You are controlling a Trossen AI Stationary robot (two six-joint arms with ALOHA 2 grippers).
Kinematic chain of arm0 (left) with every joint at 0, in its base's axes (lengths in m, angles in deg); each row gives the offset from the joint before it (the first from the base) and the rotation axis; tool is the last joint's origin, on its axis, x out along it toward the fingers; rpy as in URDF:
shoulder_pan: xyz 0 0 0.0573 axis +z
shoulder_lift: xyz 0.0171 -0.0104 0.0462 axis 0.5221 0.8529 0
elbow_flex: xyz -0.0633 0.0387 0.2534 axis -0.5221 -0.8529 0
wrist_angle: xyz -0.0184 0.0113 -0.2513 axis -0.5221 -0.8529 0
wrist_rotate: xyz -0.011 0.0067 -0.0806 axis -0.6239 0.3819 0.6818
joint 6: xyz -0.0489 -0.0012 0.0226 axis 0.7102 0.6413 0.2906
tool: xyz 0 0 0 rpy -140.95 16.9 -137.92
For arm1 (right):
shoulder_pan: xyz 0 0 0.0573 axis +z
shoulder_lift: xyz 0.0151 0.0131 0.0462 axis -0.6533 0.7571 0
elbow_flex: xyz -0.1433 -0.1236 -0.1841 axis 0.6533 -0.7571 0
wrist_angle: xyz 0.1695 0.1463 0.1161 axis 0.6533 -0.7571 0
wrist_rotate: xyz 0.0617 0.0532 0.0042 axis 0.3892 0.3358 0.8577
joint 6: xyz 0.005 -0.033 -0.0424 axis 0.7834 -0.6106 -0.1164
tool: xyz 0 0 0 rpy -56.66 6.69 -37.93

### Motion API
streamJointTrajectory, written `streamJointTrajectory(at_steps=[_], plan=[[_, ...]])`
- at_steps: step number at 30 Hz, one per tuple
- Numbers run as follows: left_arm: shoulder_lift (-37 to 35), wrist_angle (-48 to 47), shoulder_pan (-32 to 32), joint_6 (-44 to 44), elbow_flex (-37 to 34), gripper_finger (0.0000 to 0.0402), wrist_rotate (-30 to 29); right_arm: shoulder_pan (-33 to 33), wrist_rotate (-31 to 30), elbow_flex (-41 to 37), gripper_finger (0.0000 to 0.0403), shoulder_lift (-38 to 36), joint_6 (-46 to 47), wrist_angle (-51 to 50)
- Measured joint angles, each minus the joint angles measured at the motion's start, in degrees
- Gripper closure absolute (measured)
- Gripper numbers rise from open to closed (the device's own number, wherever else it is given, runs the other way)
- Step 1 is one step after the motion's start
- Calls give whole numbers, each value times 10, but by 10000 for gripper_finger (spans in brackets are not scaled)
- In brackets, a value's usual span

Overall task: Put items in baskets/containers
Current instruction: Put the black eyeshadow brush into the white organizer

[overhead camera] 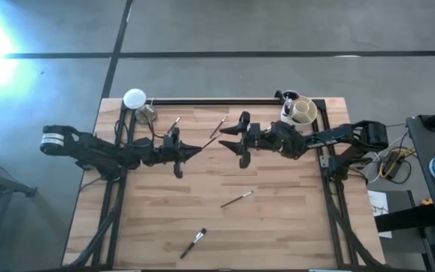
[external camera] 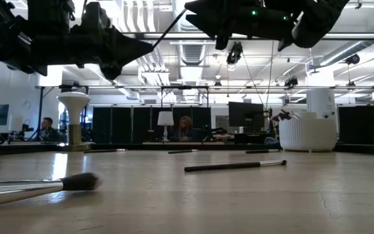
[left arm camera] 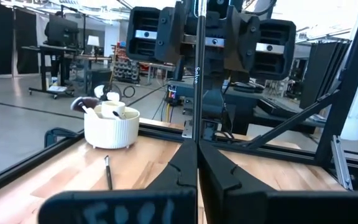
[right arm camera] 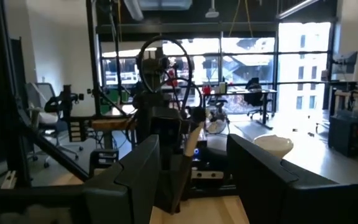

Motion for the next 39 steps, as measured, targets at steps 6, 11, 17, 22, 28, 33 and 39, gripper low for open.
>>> streamJointTrajectory(at_steps=[6,11,17,22,28,33,39], plan=[[0,-1,0,0,2,401,0,0,-1,5,220,2,1,8],[0,-1,0,0,2,401,0,0,-2,16,235,3,-2,7],[0,-1,-1,0,3,400,0,1,0,42,265,32,1,4],[0,-1,-1,-1,3,400,0,1,-6,63,310,65,0,3],[0,-6,0,-1,3,400,-9,2,-7,77,385,78,-17,3],[0,-14,-1,11,2,401,-11,0,-13,66,388,58,-19,-1],[0,-30,-1,4,2,401,-38,-18,-24,42,389,-26,-24,-87]])
